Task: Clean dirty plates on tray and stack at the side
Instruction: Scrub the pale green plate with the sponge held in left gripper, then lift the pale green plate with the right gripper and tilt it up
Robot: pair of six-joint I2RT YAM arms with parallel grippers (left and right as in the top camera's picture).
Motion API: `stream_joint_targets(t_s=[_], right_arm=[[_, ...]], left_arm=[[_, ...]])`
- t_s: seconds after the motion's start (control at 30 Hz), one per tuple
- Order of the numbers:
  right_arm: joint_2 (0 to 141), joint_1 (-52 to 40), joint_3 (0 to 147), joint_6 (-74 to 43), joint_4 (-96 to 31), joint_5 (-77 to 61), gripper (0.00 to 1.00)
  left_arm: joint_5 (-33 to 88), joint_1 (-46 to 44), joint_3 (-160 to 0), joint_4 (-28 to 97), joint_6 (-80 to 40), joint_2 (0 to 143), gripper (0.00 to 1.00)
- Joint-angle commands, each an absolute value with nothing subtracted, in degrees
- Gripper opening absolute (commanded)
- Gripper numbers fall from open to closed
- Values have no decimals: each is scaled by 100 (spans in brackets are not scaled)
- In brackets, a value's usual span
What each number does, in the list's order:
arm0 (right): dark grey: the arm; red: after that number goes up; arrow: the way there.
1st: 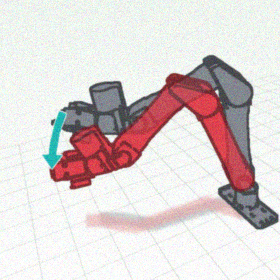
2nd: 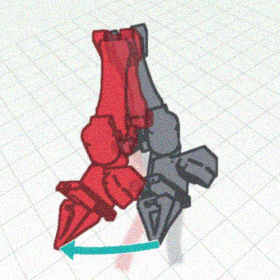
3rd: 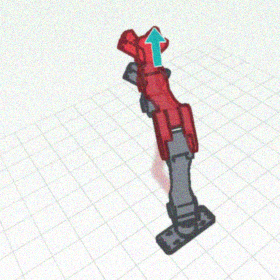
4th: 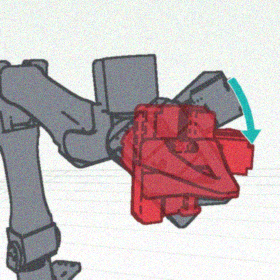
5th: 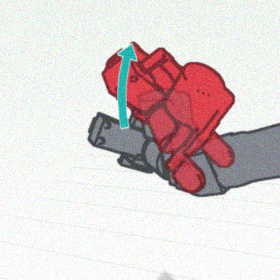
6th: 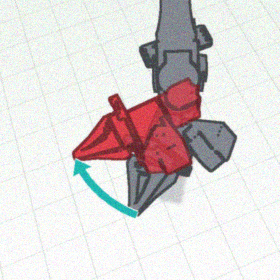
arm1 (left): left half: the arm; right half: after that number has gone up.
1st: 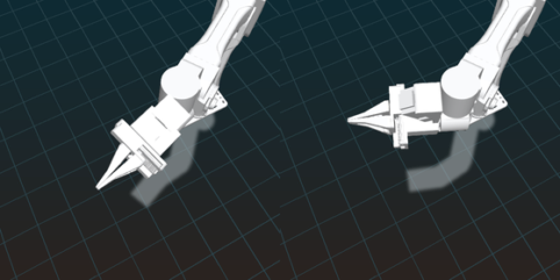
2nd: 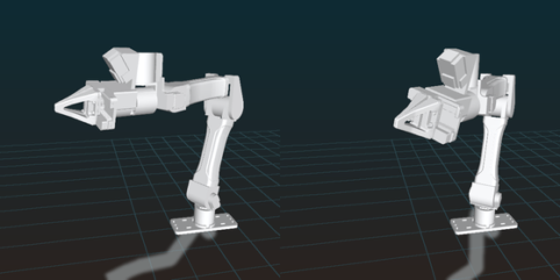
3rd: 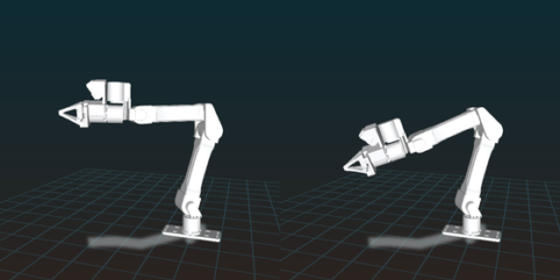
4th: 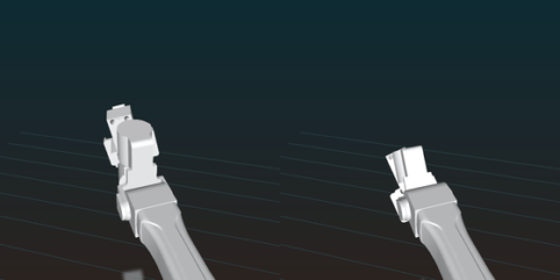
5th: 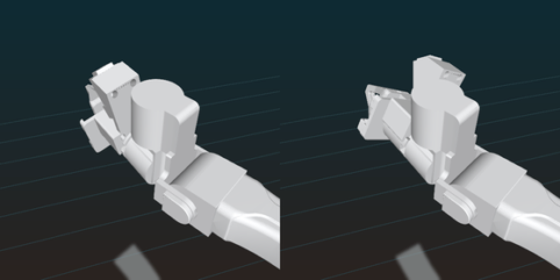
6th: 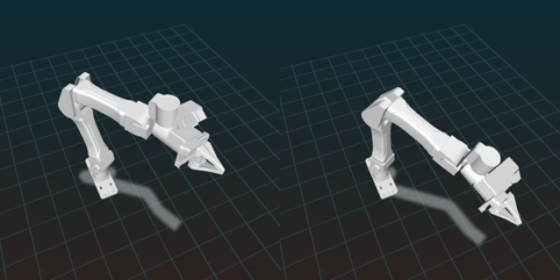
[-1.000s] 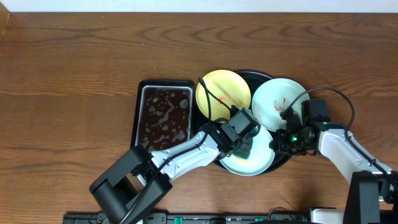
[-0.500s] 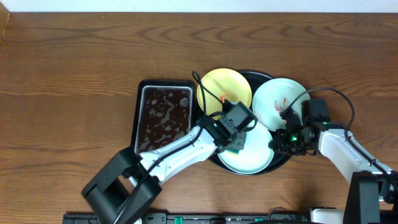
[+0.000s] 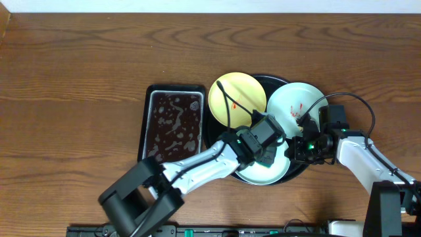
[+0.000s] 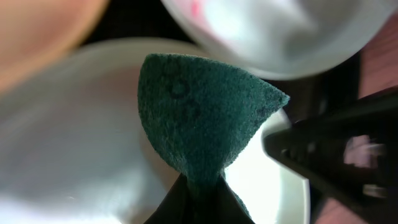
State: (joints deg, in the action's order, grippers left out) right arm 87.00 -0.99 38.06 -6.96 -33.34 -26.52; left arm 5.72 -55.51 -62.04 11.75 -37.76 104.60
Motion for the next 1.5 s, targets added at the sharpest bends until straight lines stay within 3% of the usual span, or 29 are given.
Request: stream_joint_targets(t_s=[0.0,0.2,0.5,0.53,0.6,0.63,0.7,0.83,1.1,1.47], right_arm=[[8733,-161,3774,-681,-3321,-2727,1],[8733,-161,3774,-681,-3321,-2724,1],[8733,-161,3774,-679,-3319,-2724,1],[8733,-161,3774,-679,-3319,-2724,3],[8733,-161,3774,-681,-3317,-2727,19],[8733,-161,3774,-681,-3315,-2727,21],[8733,-161,3774,-681,-3299,-2727,19],[8733,-161,3774,-679,-3293,-2727,1],[8663,-161,3778,-526,-3319,-2902,1],[7306,-163,3848,-687,-3406,-2154,1]], left_arm=[[572,-5607,-6276,1330,-3787,10654,8],[-574,-5352,-6276,2296,-3669,10551,7],[-320,-5022,-6276,2456,-3234,9441,7],[-322,-5002,-6276,2510,-3234,9297,8],[-327,-4875,-6276,2733,-3168,8938,7],[-327,-4810,-6276,2836,-3170,8825,7],[-325,-4587,-6276,3105,-3173,8593,7],[-322,-4007,-6276,3529,-3170,8388,7],[777,-2808,-6165,3640,-2268,8433,7],[843,-1710,-5892,3636,-1911,8774,7]])
